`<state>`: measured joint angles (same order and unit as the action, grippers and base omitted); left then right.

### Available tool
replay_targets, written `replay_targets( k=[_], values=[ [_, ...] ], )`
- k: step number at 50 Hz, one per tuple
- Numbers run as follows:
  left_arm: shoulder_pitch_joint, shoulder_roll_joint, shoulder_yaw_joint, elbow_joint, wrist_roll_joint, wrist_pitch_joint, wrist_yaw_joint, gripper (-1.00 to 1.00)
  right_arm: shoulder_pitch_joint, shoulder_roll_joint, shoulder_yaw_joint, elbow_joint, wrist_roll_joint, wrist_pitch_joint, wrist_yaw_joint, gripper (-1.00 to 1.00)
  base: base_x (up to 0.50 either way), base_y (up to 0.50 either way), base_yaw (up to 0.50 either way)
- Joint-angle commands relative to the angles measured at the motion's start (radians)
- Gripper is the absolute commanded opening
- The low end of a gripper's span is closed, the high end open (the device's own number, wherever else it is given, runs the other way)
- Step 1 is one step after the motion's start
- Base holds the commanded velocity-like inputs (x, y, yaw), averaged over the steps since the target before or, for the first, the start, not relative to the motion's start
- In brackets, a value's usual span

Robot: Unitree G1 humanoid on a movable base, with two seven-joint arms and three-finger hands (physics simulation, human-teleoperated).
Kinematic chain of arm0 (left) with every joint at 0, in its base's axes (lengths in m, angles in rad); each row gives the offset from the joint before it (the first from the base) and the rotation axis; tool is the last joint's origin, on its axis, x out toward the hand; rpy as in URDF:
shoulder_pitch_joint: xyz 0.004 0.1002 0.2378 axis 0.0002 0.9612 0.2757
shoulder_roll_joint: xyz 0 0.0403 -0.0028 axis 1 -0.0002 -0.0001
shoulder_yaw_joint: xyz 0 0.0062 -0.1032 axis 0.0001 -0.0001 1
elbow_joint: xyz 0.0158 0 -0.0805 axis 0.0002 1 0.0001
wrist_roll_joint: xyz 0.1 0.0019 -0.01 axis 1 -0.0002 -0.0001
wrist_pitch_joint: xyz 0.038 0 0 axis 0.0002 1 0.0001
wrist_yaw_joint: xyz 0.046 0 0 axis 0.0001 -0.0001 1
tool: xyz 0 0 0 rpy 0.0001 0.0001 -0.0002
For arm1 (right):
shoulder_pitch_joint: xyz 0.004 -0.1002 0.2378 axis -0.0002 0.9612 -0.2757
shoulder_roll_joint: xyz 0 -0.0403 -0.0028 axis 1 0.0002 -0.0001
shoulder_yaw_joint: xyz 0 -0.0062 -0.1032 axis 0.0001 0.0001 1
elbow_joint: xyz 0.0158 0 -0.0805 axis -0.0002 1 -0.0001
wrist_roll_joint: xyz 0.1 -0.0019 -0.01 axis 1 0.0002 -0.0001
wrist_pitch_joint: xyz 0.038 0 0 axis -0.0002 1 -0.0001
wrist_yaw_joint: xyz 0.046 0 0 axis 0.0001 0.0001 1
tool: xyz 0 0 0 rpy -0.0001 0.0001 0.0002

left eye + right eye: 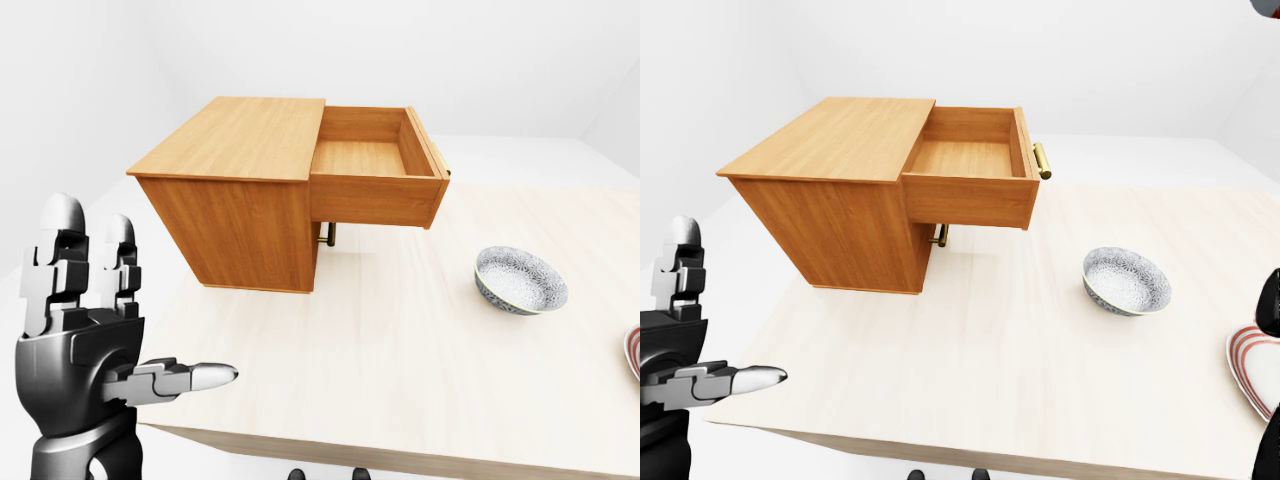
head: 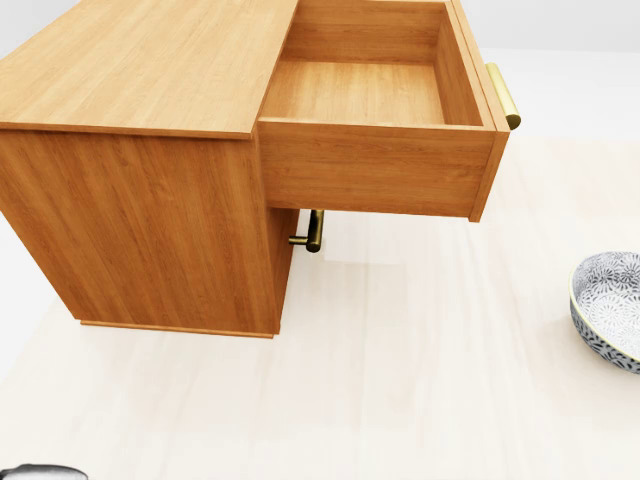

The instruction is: Put the ketchup in the top drawer of the cabinet.

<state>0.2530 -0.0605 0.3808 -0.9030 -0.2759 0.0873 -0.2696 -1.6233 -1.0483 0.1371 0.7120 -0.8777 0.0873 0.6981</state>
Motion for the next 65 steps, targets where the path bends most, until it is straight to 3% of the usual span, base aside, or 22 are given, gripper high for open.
replay_targets(
  k=[1,7,25,47,65],
  values=[
    [0.000,0.001,-0.006,0.000,0.003,0.000,0.002,1.00,-0.380,0.233,-0.121,0.450,-0.344,0.000,0.000,-1.00,0.00,0.00,0.00],
    [-0.001,0.002,-0.002,-0.001,-0.002,0.000,0.002,1.00,-0.440,0.299,-0.172,0.527,-0.356,0.000,0.000,-1.00,0.00,0.00,0.00],
    [-0.006,0.005,-0.008,0.011,0.003,0.000,0.004,1.00,-0.458,0.380,-0.210,0.583,-0.244,0.000,0.000,-1.00,0.00,0.00,0.00],
    [0.002,0.002,-0.005,0.005,0.000,0.000,-0.001,1.00,-0.434,0.395,-0.187,0.595,-0.171,0.000,0.000,-1.00,0.00,0.00,0.00],
    [0.003,0.001,-0.010,-0.001,0.002,0.000,-0.002,1.00,-0.411,0.382,-0.232,0.601,-0.061,0.000,0.000,-1.00,0.00,0.00,0.00]
  ],
)
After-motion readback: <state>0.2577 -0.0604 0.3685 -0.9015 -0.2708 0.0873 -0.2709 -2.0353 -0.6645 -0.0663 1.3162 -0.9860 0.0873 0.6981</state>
